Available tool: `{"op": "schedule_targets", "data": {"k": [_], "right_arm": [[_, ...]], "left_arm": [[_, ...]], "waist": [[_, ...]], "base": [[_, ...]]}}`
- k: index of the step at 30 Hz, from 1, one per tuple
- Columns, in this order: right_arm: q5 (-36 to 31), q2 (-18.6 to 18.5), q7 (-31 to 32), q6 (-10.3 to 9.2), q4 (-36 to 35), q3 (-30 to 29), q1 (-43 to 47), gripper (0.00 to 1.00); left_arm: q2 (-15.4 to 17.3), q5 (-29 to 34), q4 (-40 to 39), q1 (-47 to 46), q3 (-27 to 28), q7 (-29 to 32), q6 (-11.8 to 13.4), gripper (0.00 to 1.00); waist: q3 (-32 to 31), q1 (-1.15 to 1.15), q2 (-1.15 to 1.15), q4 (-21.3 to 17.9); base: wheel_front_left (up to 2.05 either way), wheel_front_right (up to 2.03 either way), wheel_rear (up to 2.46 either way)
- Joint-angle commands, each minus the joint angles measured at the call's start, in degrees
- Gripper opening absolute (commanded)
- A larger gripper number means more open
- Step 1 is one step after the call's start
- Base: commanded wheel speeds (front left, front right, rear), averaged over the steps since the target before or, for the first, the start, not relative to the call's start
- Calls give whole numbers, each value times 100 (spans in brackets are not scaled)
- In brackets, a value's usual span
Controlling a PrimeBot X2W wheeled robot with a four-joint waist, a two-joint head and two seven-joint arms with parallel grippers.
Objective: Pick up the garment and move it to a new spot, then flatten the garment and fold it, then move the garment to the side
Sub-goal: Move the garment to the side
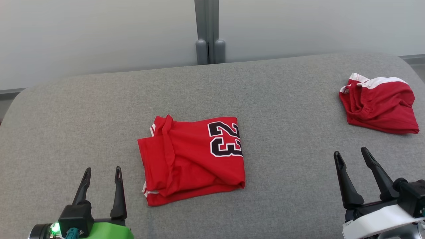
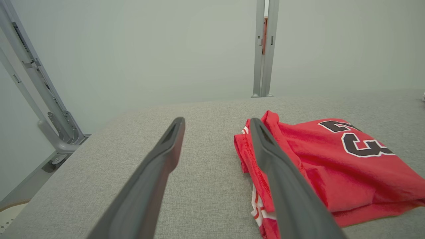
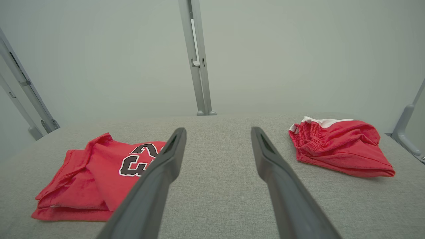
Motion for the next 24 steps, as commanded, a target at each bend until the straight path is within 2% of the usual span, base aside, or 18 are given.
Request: {"op": "schedule_targets", "data": {"k": [1,7,14,20,24], "right_arm": [[23,-2,-24,1,18,-23,-28,100],[38,-21,-16,1,23,-90,-77,100],[163,-194,60,1,305,26,-491,100],[387,-339,21,1,1034,572,-1216,100],[610,-240,-45,1,1824,1054,-1858,100]], "left_arm": [[40,-9,5,-111,5,-40,5,100],[31,3,3,-271,-43,-100,-21,100],[-115,76,-5,-807,-135,-298,-47,100],[-332,127,159,-1385,-242,-472,-118,100],[-455,156,252,-1634,-278,-518,-157,100]], "waist": [[19,0,0,3],[195,0,0,126],[915,0,0,563],[1512,0,0,1012],[1721,0,0,1204]], "base": [[0,0,0],[0,0,0],[0,0,0],[0,0,0],[0,0,0]]}}
